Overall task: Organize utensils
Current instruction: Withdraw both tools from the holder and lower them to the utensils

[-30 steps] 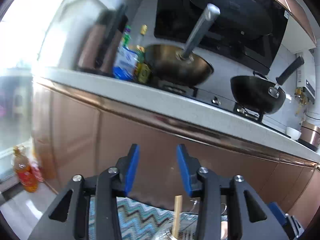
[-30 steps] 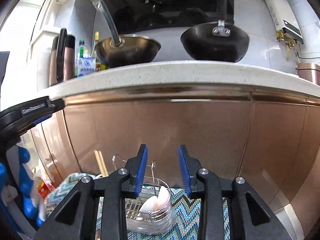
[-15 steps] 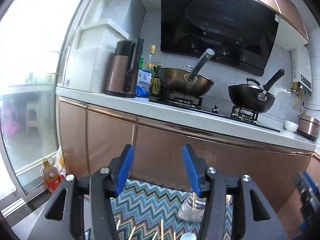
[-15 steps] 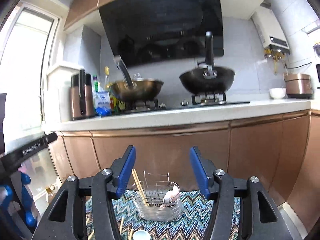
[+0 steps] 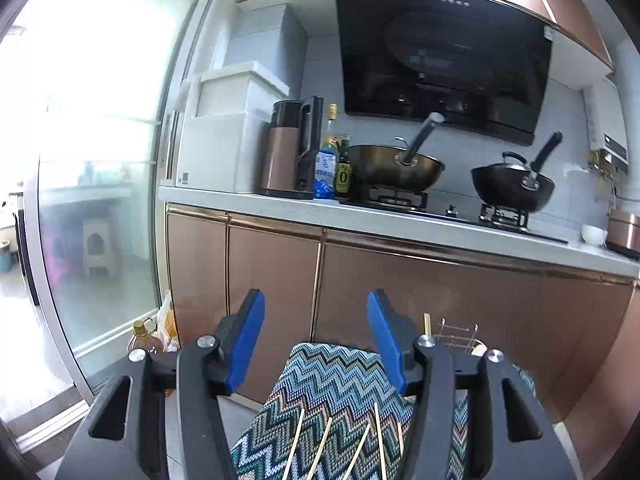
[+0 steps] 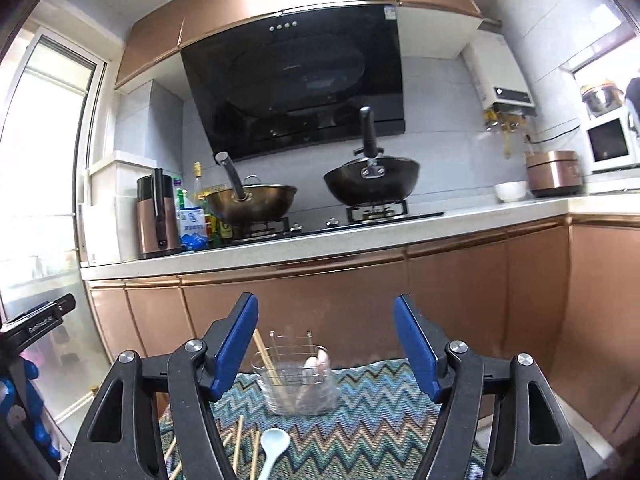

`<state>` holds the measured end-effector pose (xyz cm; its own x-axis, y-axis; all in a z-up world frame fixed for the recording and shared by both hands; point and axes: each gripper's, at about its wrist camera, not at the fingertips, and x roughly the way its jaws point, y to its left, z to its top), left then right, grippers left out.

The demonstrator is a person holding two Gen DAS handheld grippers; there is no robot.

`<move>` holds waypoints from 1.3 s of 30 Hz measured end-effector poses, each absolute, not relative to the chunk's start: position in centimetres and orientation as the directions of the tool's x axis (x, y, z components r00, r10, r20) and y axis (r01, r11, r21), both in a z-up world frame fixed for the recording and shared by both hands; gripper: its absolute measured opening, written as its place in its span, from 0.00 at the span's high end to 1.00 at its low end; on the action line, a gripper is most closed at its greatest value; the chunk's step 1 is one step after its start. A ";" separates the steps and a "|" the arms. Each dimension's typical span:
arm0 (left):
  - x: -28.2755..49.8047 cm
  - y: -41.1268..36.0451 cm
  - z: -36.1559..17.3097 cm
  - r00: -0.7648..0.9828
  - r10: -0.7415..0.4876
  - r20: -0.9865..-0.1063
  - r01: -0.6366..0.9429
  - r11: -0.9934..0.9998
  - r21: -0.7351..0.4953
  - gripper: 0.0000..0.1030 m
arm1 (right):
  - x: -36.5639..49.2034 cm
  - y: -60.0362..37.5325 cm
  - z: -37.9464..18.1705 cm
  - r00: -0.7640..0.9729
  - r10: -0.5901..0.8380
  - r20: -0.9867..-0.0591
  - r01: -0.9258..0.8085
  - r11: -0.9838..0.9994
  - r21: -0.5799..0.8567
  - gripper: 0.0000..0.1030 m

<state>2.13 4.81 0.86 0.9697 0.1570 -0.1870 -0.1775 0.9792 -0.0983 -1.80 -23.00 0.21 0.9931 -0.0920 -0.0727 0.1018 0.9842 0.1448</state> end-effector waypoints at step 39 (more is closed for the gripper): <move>6.1 2.8 -4.5 0.935 0.174 -0.308 -0.164 0.985 0.057 0.50 | 0.5 -23.8 -4.7 0.965 -0.107 -0.240 0.130 0.988 0.084 0.38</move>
<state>6.07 2.76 -4.46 0.9355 0.1738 -0.3077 -0.1642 0.9848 0.0570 0.50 -23.83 -4.73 0.9649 -0.1067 -0.2399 0.1303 0.9879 0.0844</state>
